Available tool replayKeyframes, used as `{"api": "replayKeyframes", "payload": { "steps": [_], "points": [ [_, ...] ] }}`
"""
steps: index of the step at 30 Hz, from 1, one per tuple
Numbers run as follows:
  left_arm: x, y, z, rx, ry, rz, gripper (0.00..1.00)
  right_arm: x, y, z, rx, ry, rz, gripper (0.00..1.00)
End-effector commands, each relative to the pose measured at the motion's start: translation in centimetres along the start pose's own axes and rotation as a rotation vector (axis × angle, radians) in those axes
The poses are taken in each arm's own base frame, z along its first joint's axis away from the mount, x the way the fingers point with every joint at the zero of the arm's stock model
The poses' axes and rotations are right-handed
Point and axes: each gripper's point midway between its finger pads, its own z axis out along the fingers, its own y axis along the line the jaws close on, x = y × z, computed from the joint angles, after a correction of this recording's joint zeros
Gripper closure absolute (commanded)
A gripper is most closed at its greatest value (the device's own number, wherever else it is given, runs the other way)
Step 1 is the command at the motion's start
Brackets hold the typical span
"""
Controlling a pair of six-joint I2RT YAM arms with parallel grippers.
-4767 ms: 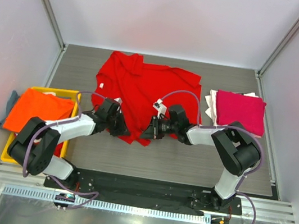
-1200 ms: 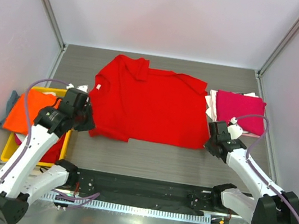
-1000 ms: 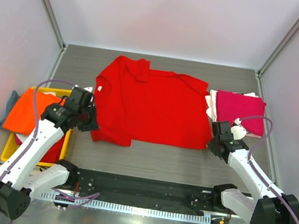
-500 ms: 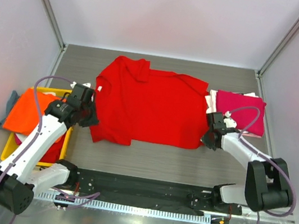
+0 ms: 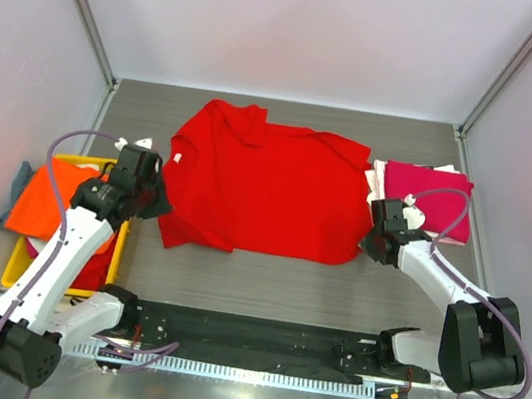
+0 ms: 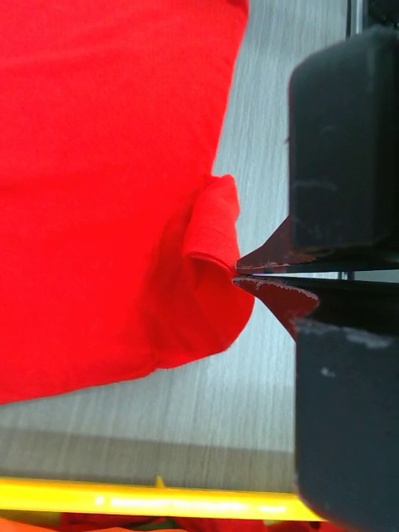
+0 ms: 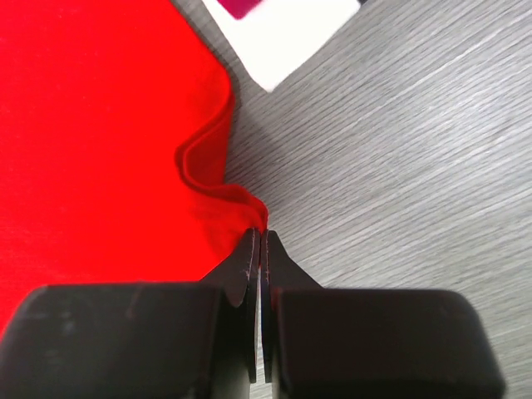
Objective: Fold and stack the t-shirts
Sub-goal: Fold the tshirt
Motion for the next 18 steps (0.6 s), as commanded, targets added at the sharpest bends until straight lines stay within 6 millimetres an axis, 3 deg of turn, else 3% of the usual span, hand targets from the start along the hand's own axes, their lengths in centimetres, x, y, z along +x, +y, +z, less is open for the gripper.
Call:
{"api": "replayKeyframes", "payload": {
  "steps": [1,12,18],
  "points": [
    [-3.5,-1.9,-0.6,0.042,-0.085,0.013,1.00,-2.2,0.7,-1.0,-0.007,-0.053,0.016,0.99],
    [-11.8,-4.1,0.5,-0.043,-0.218,0.042,1.00,-7.4,5.0,-1.5,-0.054,-0.092,0.061,0.99],
    [-15.3,-4.0,2.0,-0.156,-0.245,0.020,1.00,-9.8,6.7,-0.1,-0.053,-0.084,0.076,0.99]
  ]
}}
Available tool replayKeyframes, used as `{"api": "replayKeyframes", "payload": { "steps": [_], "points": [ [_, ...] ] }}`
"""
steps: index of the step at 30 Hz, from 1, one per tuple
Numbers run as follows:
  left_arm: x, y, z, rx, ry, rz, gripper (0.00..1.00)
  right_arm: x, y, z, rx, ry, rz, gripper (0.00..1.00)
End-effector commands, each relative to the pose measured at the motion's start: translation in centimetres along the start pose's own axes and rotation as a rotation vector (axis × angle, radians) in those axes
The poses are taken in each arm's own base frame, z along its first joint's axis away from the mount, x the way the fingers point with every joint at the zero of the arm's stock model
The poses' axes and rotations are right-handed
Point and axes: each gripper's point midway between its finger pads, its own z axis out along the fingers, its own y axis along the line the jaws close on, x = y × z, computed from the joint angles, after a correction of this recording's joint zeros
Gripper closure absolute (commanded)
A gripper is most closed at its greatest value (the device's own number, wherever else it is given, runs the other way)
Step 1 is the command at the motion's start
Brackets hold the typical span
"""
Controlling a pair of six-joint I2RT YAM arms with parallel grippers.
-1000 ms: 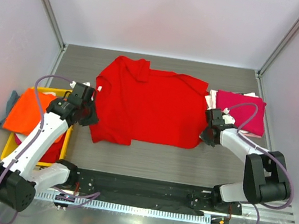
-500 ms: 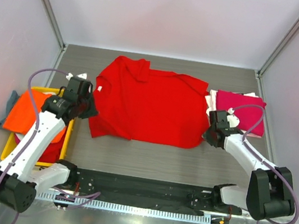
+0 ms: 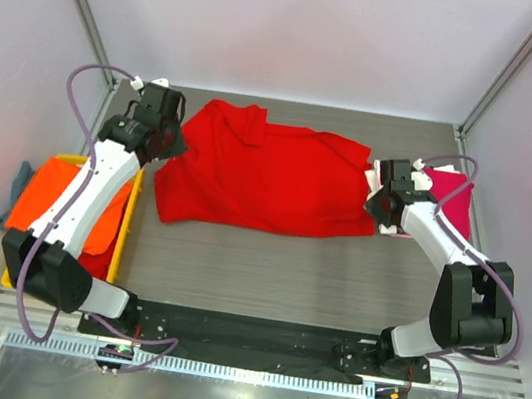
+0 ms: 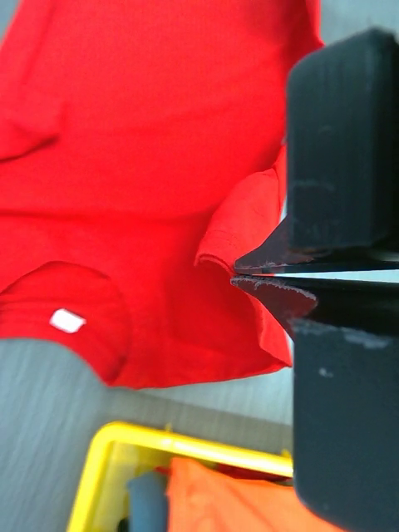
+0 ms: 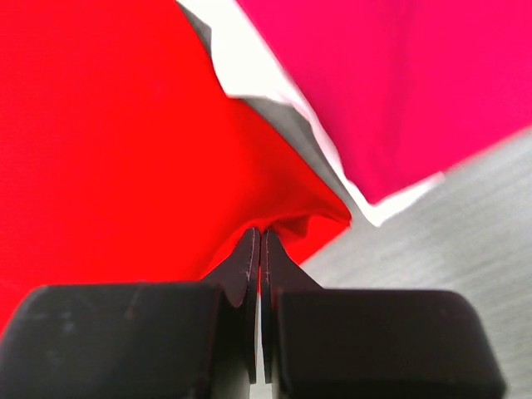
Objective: Fold and stack the t-shirts
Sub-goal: Fold the tshirt
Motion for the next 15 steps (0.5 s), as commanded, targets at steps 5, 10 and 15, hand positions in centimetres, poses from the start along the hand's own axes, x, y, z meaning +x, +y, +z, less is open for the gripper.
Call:
{"api": "replayKeyframes", "payload": {
  "steps": [5,10,15],
  "points": [
    [-5.2,-0.4,1.4,-0.073,-0.115,-0.029,1.00,-3.4,2.7,1.8,-0.021,-0.009,0.028,0.99],
    [-7.7,-1.9,3.2,-0.056,-0.167,-0.025,1.00,-4.6,3.5,3.5,-0.017,0.010,0.053,0.99],
    [-9.8,-4.0,4.6,0.022,-0.243,-0.023,1.00,-4.3,3.7,4.4,-0.010,0.029,0.054,0.99]
  ]
}}
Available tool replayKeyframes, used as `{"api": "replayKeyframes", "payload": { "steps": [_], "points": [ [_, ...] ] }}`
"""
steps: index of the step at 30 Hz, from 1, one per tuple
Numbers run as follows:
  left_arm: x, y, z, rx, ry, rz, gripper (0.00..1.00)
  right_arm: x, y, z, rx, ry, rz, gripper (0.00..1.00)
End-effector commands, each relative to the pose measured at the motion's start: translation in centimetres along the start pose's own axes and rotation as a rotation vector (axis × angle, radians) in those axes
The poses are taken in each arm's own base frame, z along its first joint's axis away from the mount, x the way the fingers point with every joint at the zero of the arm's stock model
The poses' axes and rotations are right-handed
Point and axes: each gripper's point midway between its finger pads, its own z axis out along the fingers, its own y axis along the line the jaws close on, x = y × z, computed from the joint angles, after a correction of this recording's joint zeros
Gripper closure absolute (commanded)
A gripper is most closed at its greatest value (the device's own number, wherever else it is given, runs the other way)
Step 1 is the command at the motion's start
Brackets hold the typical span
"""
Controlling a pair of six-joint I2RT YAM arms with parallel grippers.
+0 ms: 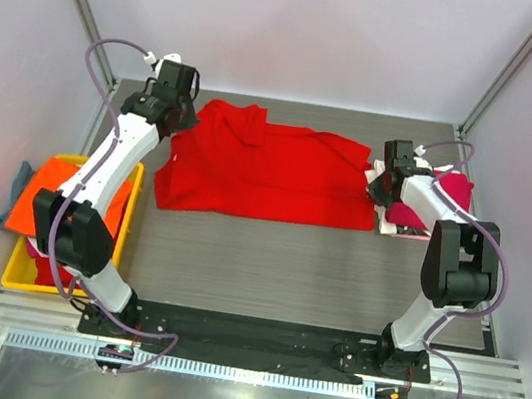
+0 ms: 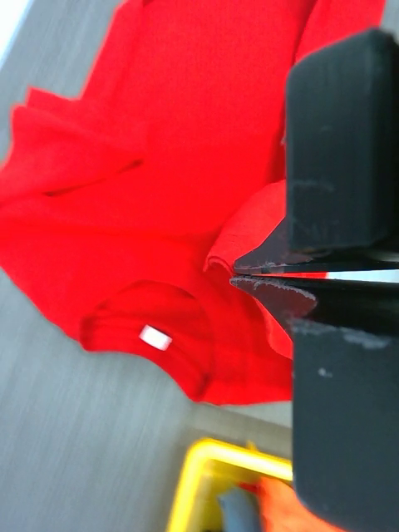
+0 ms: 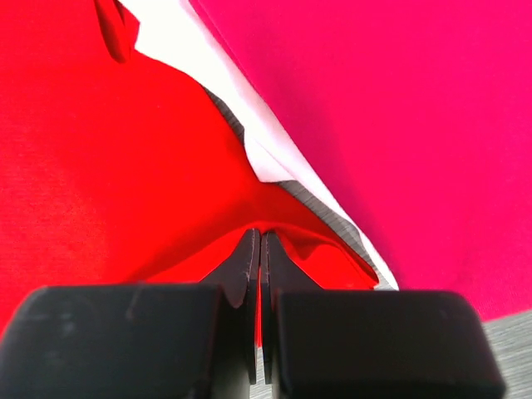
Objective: Fold and stack the t-shirts
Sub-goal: Fold the tshirt
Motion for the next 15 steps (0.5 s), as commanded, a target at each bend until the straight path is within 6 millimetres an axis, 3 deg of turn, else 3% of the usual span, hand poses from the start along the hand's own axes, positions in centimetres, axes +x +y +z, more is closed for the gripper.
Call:
{"api": "replayKeyframes", "payload": {
  "steps": [1,7,15],
  "points": [
    [-4.1,-2.1,0.5,0.084,-0.145,-0.018,1.00,-1.1,1.2,-0.2,-0.029,-0.016,0.010,0.99],
    [-5.1,-3.7,2.1,0.130,-0.176,0.027,1.00,-0.9,1.0,0.1,-0.022,-0.010,0.018,0.99],
    [-4.9,-5.6,4.8,0.181,-0.159,0.098,1.00,-1.4,1.4,-0.4,-0.036,-0.020,0.025,0.99]
  ]
}}
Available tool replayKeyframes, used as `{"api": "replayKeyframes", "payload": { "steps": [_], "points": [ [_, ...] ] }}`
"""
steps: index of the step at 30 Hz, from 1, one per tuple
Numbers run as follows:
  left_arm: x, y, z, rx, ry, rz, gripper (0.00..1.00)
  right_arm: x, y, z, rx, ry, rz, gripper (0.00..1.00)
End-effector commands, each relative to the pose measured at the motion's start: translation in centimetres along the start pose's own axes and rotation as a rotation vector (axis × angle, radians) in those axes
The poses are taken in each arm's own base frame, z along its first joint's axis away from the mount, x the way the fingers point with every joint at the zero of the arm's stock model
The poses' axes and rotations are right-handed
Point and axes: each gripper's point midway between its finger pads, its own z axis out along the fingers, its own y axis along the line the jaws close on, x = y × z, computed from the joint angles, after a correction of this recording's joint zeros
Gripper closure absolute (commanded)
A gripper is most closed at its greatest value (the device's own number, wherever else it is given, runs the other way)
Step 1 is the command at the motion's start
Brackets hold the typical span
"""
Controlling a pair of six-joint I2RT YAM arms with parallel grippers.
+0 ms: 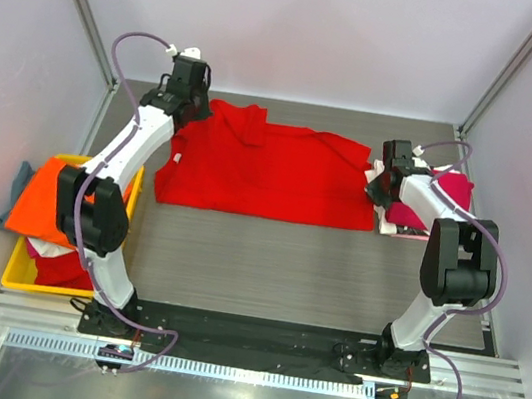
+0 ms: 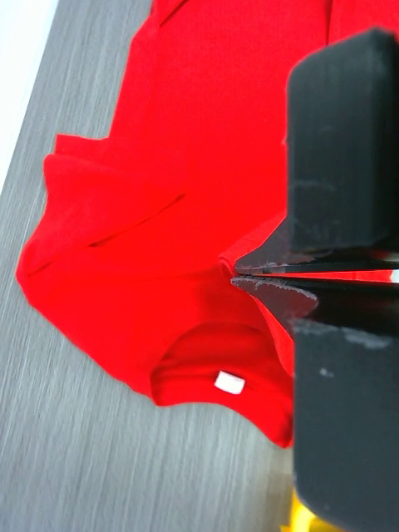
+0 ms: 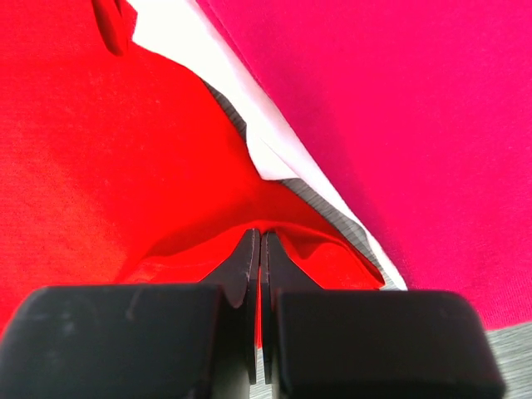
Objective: Fold and stack the t-shirts
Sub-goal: Fold the tshirt
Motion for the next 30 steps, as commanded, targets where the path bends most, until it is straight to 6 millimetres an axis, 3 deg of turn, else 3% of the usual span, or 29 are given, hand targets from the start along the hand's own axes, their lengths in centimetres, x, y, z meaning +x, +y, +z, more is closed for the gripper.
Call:
{"api": "replayKeyframes", "payload": {
  "steps": [1,6,17,30],
  "points": [
    [-3.4,-1.4,-0.1,0.066,-0.100,0.014,1.00,-1.8,1.4,-1.0,-0.042,-0.040,0.023,0.99],
    [-2.7,-0.4,1.4,-0.005,-0.063,0.031,1.00,-2.1,1.4,-1.3,-0.051,-0.047,0.026,0.99],
    [-4.4,0.6,0.5,-0.064,-0.132,0.015,1.00,-4.1,1.9,-1.5,-0.084,-0.061,0.058,0.99],
    [-5.2,0.7,0.7,-0.086,-0.140,0.037,1.00,-4.3,3.2,0.5,-0.090,-0.031,0.054,0.99]
  ]
}}
